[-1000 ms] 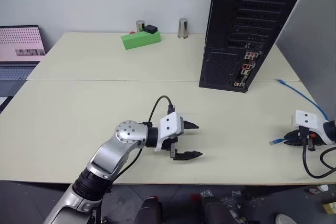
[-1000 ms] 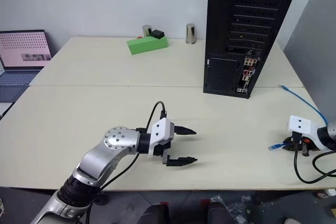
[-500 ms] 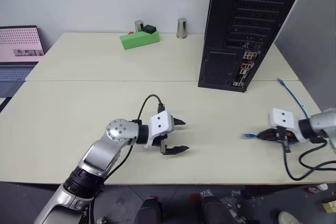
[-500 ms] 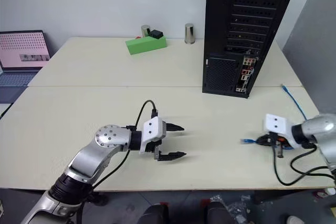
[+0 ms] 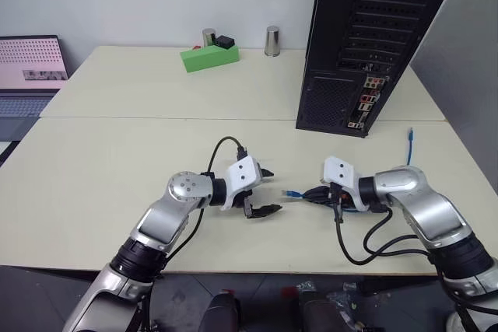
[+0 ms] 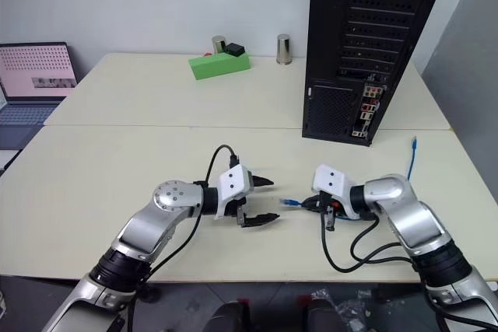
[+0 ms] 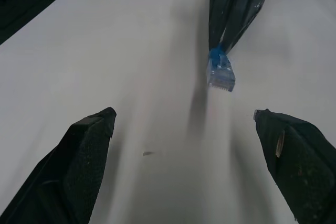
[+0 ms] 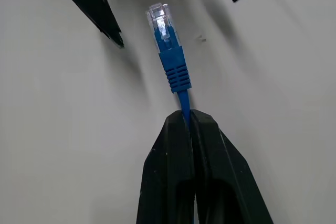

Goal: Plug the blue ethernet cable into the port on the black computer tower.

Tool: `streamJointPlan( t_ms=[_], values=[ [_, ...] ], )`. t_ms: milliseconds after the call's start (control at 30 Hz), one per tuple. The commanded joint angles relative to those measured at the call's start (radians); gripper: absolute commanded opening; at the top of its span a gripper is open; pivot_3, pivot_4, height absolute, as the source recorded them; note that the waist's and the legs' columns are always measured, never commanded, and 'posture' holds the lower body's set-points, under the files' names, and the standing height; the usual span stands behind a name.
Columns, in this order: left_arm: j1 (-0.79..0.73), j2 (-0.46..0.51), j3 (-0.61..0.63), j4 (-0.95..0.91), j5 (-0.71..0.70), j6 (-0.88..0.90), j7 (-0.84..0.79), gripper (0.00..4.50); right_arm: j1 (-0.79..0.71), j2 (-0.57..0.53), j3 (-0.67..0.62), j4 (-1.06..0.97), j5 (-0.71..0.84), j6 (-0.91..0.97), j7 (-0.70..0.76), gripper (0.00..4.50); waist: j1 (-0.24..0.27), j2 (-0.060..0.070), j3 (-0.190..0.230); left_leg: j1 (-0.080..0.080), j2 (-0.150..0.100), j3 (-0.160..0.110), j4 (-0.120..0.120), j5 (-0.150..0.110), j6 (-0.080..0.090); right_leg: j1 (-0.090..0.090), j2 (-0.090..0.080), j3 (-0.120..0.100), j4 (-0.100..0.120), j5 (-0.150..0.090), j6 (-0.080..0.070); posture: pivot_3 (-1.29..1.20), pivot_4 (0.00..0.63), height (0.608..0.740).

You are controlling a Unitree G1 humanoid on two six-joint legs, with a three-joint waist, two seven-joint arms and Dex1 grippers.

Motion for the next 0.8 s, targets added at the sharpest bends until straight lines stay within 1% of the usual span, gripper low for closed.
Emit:
streamJointPlan(
  t_ms=[33,67,167,633,767,800],
  values=[
    [-0.021,-0.006,0.002,-0.004,0.003,-0.019,-0.009,4.50,-0.035,0.002,0.013,-0.024,-0.006,0.003,-0.005,0.07,0.000,0.000,0.000,0.000,0.000,0.000,0.000,0.000,0.000,0.000,0.000,0.000,0.000,0.000,0.000,0.00,0.150,0.740],
    [-0.023,-0.007,0.001,0.000,0.004,-0.021,-0.011,4.50,-0.039,0.004,0.017,-0.021,-0.008,0.002,-0.006,0.07,0.000,0.000,0.000,0.000,0.000,0.000,0.000,0.000,0.000,0.000,0.000,0.000,0.000,0.000,0.000,0.00,0.150,0.740],
    [-0.029,-0.010,-0.001,0.007,0.004,-0.021,-0.014,4.03,-0.048,0.008,0.025,-0.017,-0.013,0.001,-0.009,0.00,-0.001,0.000,0.000,0.000,0.000,0.000,0.000,0.000,0.000,0.000,0.000,0.000,0.000,0.000,0.000,0.00,0.150,0.740],
    [-0.045,-0.034,-0.014,0.019,0.007,-0.018,-0.028,0.91,-0.058,0.005,0.050,-0.019,-0.025,0.000,-0.016,0.00,-0.001,0.000,0.000,0.000,0.000,0.000,0.000,0.000,0.000,0.000,0.000,0.000,0.000,0.000,0.000,0.00,0.150,0.740],
    [-0.039,-0.025,-0.015,0.023,0.011,-0.024,-0.033,0.31,-0.064,0.003,0.050,-0.012,-0.028,-0.005,-0.016,0.00,-0.001,0.000,0.000,0.000,0.000,0.000,0.000,0.000,0.000,0.000,0.000,0.000,0.000,0.000,0.000,0.00,0.150,0.740],
    [-0.038,-0.019,-0.014,0.024,0.012,-0.028,-0.036,0.29,-0.066,0.001,0.051,-0.008,-0.029,-0.008,-0.015,0.00,-0.001,0.000,0.000,0.000,0.000,0.000,0.000,0.000,0.000,0.000,0.000,0.000,0.000,0.000,0.000,0.00,0.150,0.740]
  ],
)
